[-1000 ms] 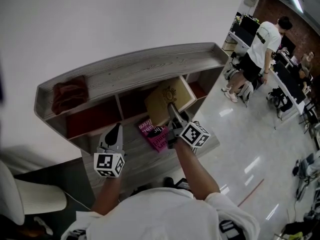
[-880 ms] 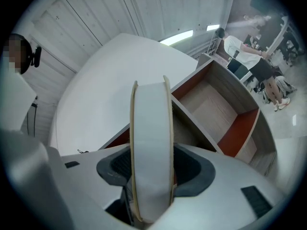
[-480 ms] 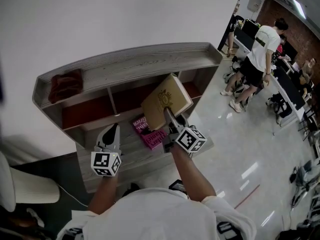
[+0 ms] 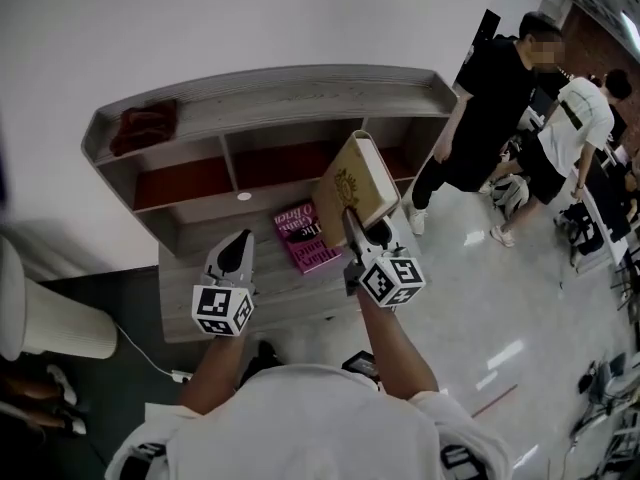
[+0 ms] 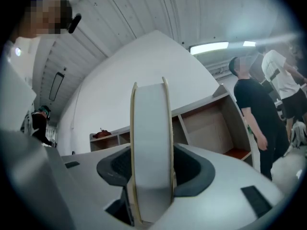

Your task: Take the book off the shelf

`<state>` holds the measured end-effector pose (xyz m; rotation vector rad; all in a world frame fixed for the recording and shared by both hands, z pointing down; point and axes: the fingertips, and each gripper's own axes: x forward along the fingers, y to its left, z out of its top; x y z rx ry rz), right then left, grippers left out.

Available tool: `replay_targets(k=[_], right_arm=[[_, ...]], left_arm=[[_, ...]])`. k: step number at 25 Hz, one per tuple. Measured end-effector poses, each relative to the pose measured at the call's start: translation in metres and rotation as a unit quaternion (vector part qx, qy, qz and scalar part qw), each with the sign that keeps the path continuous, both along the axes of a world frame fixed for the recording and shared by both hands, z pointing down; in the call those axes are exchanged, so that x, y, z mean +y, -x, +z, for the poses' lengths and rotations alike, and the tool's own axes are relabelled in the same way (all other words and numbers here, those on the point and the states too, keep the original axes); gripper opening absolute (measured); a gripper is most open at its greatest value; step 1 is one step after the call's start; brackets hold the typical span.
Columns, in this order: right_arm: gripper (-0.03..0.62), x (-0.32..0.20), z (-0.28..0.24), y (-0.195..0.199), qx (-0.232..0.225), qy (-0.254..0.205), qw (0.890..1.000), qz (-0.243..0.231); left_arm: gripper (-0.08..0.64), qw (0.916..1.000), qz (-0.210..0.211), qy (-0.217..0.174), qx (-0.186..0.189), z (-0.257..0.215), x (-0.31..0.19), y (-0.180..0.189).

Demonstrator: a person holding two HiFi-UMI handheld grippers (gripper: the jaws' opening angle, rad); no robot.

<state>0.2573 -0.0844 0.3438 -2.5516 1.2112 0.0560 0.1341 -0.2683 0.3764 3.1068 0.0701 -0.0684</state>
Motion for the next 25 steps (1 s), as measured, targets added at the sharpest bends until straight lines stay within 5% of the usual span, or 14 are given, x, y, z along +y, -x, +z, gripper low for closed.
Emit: replay_targets(k=[13, 25], right_arm=[[0.219, 0.022, 0.012, 0.071, 0.086, 0.08, 0.993, -0.028], [0.209, 0.048, 0.041, 0.121, 0.081, 0.09, 0.992, -0.04]], left_arm=[[0.014, 0.9982, -0.059, 0.0, -0.01, 0.016, 0.037, 0.072], [0.014, 0.9965, -0.076, 0.003, -0.036, 0.036, 0.062, 0.118]])
